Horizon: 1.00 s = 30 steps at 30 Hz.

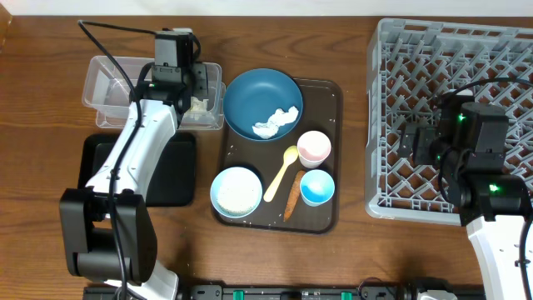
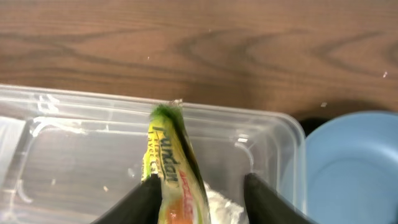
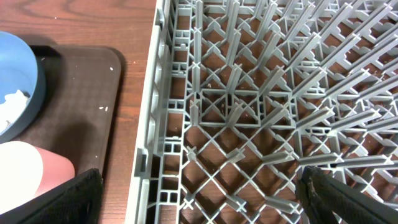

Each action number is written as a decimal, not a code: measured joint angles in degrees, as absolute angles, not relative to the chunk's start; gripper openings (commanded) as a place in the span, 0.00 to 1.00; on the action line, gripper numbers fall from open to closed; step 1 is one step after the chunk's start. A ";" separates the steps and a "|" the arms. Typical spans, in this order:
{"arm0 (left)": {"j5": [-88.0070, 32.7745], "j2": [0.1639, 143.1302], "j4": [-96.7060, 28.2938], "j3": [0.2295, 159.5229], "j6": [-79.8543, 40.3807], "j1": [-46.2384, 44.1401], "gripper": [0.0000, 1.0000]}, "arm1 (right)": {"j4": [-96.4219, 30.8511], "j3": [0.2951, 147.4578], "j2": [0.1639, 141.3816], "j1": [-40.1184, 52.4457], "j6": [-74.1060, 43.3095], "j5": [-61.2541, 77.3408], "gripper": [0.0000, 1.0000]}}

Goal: Sort waste into correct bins and load items into the dishwasher rack
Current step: 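Carry wrapper with left gripper and release into clear bin, then grasp remaining tissue in blue bowl with left gripper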

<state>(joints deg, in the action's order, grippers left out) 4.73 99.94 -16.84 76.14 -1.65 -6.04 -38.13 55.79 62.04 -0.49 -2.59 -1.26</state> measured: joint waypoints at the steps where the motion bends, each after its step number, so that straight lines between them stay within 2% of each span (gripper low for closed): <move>1: 4.54 99.94 -16.40 76.14 -1.54 -6.07 0.54 | -38.13 55.79 62.04 -0.49 -2.59 -1.26 0.99; 8: -5.23 99.94 -16.51 76.14 -1.65 -6.79 0.58 | -38.13 55.79 62.04 -0.49 -2.59 -1.26 0.99; 15: -16.64 100.47 -18.11 76.14 -1.65 -13.69 0.63 | -38.13 55.79 62.04 -0.49 -2.59 -1.26 0.99; 22: -19.81 106.50 -19.31 76.14 -1.67 -20.21 0.64 | -38.28 55.79 62.04 -0.49 -2.59 -1.26 0.99; 30: -20.67 113.71 -18.76 76.14 -1.67 -22.57 0.64 | -38.59 55.79 62.04 -0.49 -2.59 -1.26 0.99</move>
<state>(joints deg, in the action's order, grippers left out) -20.67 113.71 -18.76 76.14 -1.67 -22.57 -38.59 55.79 62.04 -0.49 -2.59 -1.26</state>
